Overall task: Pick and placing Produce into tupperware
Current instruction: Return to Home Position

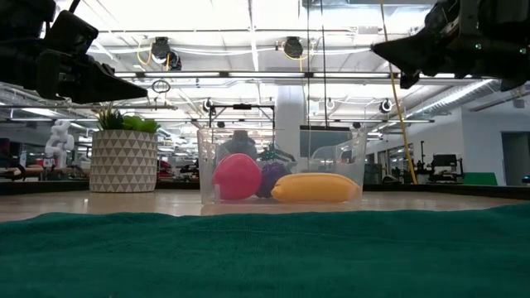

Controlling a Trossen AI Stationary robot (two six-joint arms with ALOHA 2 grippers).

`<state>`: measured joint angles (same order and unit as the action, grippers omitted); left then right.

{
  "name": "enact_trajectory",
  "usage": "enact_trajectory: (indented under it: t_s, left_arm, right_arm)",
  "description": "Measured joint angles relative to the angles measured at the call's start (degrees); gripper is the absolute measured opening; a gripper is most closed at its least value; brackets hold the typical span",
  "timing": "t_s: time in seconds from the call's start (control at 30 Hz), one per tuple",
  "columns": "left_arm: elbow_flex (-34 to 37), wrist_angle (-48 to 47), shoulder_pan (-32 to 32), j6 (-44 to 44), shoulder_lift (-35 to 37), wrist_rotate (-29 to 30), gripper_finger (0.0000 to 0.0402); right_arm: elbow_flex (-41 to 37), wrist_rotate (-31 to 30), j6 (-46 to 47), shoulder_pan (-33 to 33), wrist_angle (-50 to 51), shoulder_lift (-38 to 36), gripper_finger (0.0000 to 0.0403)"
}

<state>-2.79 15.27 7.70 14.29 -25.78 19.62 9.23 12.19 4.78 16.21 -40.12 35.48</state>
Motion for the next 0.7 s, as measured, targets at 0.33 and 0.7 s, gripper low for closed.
enact_trajectory:
  t_s: [0.33,0.7]
  left_arm:
    - [0.0,0.0,0.0,-0.2,0.0,0.0,0.0026]
    - [0.0,-0.1,0.0,-2.0,0.0,3.5,0.0026]
  right_arm:
    - [-0.9,-1.6,0.4,0.6,4.5,-6.7,0.0000]
    - [-0.9,-15.3,0.8,-7.6,15.2,-14.5,0.0000]
